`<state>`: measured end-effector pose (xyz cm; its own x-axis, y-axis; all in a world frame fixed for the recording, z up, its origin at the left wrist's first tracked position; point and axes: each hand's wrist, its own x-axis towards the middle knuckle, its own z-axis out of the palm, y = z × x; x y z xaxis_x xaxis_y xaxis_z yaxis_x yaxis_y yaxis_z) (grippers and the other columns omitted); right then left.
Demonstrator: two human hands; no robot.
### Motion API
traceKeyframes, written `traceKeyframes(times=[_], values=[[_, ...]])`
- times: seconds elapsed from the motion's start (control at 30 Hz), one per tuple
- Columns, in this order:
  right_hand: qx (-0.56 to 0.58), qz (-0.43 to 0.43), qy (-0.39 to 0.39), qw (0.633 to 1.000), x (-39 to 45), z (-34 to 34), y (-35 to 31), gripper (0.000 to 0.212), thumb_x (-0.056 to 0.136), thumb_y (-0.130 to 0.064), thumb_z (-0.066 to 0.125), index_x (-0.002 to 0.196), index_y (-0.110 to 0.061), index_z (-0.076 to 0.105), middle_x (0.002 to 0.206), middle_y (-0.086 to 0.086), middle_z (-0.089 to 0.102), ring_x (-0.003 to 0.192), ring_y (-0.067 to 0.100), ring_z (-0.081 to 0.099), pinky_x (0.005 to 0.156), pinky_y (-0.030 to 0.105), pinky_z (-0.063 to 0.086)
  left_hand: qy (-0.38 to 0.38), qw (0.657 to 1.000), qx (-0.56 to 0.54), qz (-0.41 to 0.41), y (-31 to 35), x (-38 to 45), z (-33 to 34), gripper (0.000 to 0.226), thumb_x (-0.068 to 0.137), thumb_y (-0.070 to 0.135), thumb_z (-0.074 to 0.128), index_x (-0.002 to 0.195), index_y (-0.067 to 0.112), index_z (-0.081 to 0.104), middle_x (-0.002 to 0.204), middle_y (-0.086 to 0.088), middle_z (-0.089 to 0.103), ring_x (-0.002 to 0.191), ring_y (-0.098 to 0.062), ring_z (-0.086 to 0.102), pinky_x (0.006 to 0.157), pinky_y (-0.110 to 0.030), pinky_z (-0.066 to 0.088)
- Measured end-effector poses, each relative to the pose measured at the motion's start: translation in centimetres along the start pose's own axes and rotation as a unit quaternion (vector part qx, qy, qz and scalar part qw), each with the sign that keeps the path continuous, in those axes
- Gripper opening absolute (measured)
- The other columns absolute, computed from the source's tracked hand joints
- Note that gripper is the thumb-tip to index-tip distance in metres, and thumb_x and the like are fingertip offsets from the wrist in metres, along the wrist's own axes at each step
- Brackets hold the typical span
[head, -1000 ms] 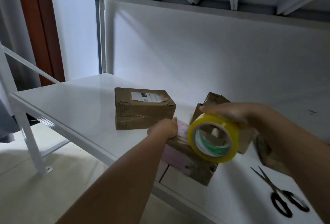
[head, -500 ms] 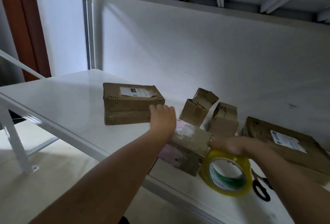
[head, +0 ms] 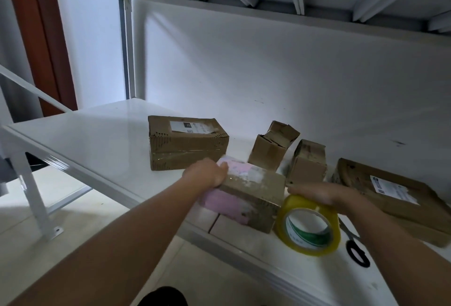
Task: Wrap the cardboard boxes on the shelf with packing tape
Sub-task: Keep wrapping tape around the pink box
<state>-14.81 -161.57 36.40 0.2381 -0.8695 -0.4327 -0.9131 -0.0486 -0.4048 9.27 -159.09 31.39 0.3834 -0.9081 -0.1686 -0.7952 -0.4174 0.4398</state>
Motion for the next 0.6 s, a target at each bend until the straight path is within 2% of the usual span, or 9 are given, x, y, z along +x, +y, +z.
traceKeyframes(times=[0.07,0.13,0.23,0.3,0.37,0.4,0.47,0.53,0.6], values=[[0.062,-0.026,-0.025,0.997,-0.4,-1.5,-0.1,0.047,0.083,-0.057,0.057,0.104,-0.015,0.062,0.102,0.007,0.067,0.087,0.022,0.064,0.078,0.033,0.053,-0.085,0.990,-0.116,0.000,-1.0,0.2,-0.5,0.059,0.101,0.050,0.025,0.122,0.002,0.053,0.110,-0.016,0.061,0.092,-0.028,0.060,0.078,-0.035,0.052],[0.112,-0.081,-0.048,0.989,-1.3,-3.7,-0.9,0.051,0.068,-0.055,0.065,0.098,-0.013,0.069,0.085,0.007,0.073,0.072,0.020,0.070,0.061,0.030,0.055,-0.124,0.965,-0.230,-0.016,-1.7,0.5,-1.1,0.050,0.101,0.047,0.030,0.106,0.004,0.056,0.090,-0.013,0.061,0.072,-0.023,0.061,0.062,-0.031,0.054],[0.233,-0.137,-0.032,0.962,-2.7,-6.9,-2.6,0.048,0.059,-0.049,0.070,0.092,-0.013,0.072,0.087,0.012,0.075,0.072,0.025,0.073,0.054,0.030,0.056,-0.168,0.920,-0.351,-0.038,-1.9,0.9,-0.9,0.043,0.103,0.041,0.033,0.093,0.006,0.056,0.076,-0.011,0.061,0.054,-0.020,0.066,0.053,-0.032,0.057],[0.304,-0.190,-0.013,0.933,-3.0,-7.7,-4.2,0.054,0.052,-0.047,0.073,0.093,-0.012,0.071,0.087,0.013,0.074,0.071,0.026,0.072,0.056,0.032,0.057,-0.113,0.943,-0.314,-0.014,-0.9,1.2,0.4,0.043,0.103,0.038,0.033,0.096,0.004,0.059,0.080,-0.014,0.063,0.066,-0.024,0.068,0.063,-0.035,0.055],[0.324,-0.213,0.013,0.922,-3.1,-7.3,-6.0,0.066,0.046,-0.051,0.076,0.097,-0.011,0.069,0.090,0.013,0.073,0.074,0.025,0.069,0.064,0.034,0.058,0.041,0.976,-0.212,0.022,-0.1,1.5,2.2,0.037,0.102,0.035,0.035,0.100,0.009,0.062,0.096,-0.012,0.065,0.086,-0.026,0.063,0.074,-0.033,0.046],[0.322,-0.209,0.036,0.923,-3.1,-6.8,-7.0,0.070,0.043,-0.055,0.077,0.096,-0.011,0.069,0.088,0.011,0.073,0.074,0.025,0.068,0.067,0.035,0.058,0.119,0.972,-0.199,0.039,0.0,1.6,2.7,0.031,0.101,0.033,0.036,0.098,0.015,0.061,0.098,-0.007,0.066,0.085,-0.022,0.060,0.073,-0.032,0.044],[0.320,-0.191,0.086,0.924,-2.7,-6.1,-8.8,0.063,0.049,-0.061,0.078,0.088,-0.012,0.070,0.078,0.008,0.073,0.069,0.023,0.067,0.070,0.035,0.057,0.214,0.938,-0.252,0.107,0.1,1.2,2.6,0.026,0.101,0.028,0.036,0.095,0.021,0.061,0.094,0.003,0.065,0.079,-0.010,0.057,0.068,-0.027,0.044],[0.321,-0.172,0.137,0.921,-2.0,-5.7,-10.6,0.052,0.066,-0.062,0.073,0.082,-0.012,0.070,0.073,0.005,0.072,0.064,0.021,0.066,0.068,0.034,0.056,0.238,0.896,-0.329,0.178,0.3,0.5,1.9,0.028,0.101,0.026,0.038,0.096,0.020,0.065,0.090,0.006,0.066,0.078,-0.007,0.057,0.069,-0.028,0.049],[0.329,-0.160,0.178,0.913,-1.0,-5.2,-12.2,0.048,0.074,-0.060,0.068,0.085,-0.013,0.069,0.074,0.004,0.071,0.064,0.019,0.065,0.066,0.033,0.054,0.240,0.872,-0.360,0.229,0.6,-0.6,1.0,0.027,0.100,0.033,0.042,0.098,0.020,0.065,0.089,0.006,0.065,0.082,-0.009,0.060,0.073,-0.031,0.052]])
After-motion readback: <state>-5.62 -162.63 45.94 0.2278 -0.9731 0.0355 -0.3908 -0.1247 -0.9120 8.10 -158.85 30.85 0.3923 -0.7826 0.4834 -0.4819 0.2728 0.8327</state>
